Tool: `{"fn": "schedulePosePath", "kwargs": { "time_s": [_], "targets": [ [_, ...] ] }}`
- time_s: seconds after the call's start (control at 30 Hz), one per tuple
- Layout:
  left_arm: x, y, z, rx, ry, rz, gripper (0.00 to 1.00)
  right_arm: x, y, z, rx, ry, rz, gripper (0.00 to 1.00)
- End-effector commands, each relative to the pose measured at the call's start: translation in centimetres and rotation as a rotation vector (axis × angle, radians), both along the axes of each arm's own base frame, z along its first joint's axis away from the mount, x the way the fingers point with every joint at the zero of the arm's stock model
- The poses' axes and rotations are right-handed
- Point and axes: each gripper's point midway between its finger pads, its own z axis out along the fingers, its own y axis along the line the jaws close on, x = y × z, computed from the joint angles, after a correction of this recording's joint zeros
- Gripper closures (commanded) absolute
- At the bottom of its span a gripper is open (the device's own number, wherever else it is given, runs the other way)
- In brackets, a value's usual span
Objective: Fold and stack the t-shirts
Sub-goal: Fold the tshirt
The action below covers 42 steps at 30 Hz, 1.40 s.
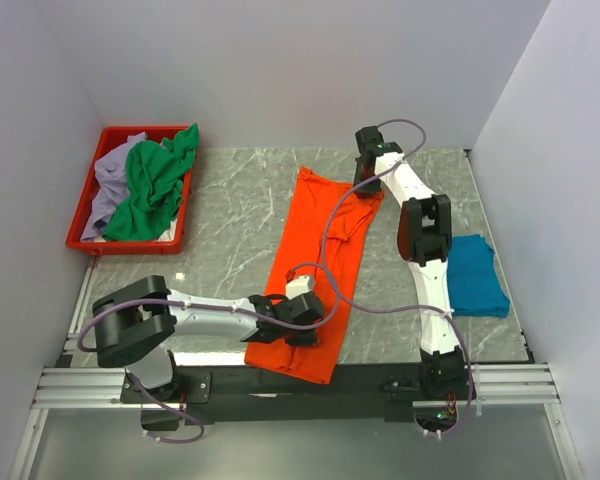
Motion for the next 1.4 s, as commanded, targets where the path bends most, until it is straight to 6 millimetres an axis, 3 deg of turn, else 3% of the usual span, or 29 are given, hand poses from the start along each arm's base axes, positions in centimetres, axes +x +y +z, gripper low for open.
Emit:
{"fn": "schedulePosePath", "kwargs": {
  "time_s": [0.0,0.07,0.2,0.23,0.27,0.33,0.37,0.4,0.43,0.47,0.5,0.57,0.77,1.0,1.17,1.33,1.37],
  "targets": [
    [-1.3,-1.3,-0.1,-0.014,0.059,-0.026,0.92,1.2,-0.3,2.0,0.013,-0.047,0.026,0.71],
    [-1.1,-1.5,0.7,-0.024,0.048,-0.029,0.9,1.4,-0.4,2.9,0.016,-0.067,0.01,0.7],
    [-1.0,-1.4,2.1,-0.044,0.027,-0.035,0.84,1.6,-0.3,7.7,0.039,-0.15,-0.003,0.61],
    [-0.8,-1.4,2.4,-0.045,0.011,-0.04,0.82,1.3,-0.5,8.2,0.045,-0.154,-0.017,0.58],
    [-0.5,-1.5,3.3,-0.055,-0.004,-0.039,0.77,1.1,-0.5,10.0,0.056,-0.181,-0.028,0.57],
    [0.5,-1.3,4.4,-0.054,-0.05,-0.028,0.73,0.0,-1.0,9.9,0.058,-0.161,-0.067,0.57],
    [1.5,-1.3,5.7,-0.078,-0.069,-0.008,0.72,-0.5,-1.3,11.4,0.064,-0.187,-0.083,0.57],
    [2.2,-1.3,6.4,-0.093,-0.082,0.002,0.71,-1.4,-1.7,10.0,0.06,-0.16,-0.099,0.57],
    [3.4,-1.0,7.0,-0.106,-0.098,0.021,0.71,-1.8,-1.9,9.8,0.072,-0.162,-0.125,0.57],
    [4.1,-0.9,8.2,-0.131,-0.115,0.032,0.7,-2.3,-1.8,11.0,0.109,-0.185,-0.125,0.57],
    [4.7,-0.6,8.6,-0.139,-0.124,0.042,0.7,-3.1,-1.7,9.3,0.126,-0.162,-0.124,0.57],
    [6.9,0.4,9.8,-0.152,-0.151,0.081,0.7,-4.0,-1.8,9.0,0.146,-0.147,-0.144,0.57],
    [10.8,3.5,11.0,-0.159,-0.19,0.153,0.7,-5.9,-0.8,5.7,0.201,-0.069,-0.149,0.58],
    [13.5,6.1,11.1,-0.181,-0.194,0.211,0.7,-5.7,-0.6,2.2,0.184,0.038,-0.18,0.64],
    [17.3,7.2,10.9,-0.192,-0.187,0.261,0.71,-5.1,0.7,0.3,0.211,0.086,-0.163,0.65],
    [20.7,8.0,11.3,-0.207,-0.196,0.302,0.71,-3.4,1.9,-0.4,0.218,0.098,-0.137,0.66],
    [21.0,8.0,11.2,-0.213,-0.191,0.302,0.71,-2.2,2.4,0.7,0.229,0.063,-0.124,0.65]
  ]
}}
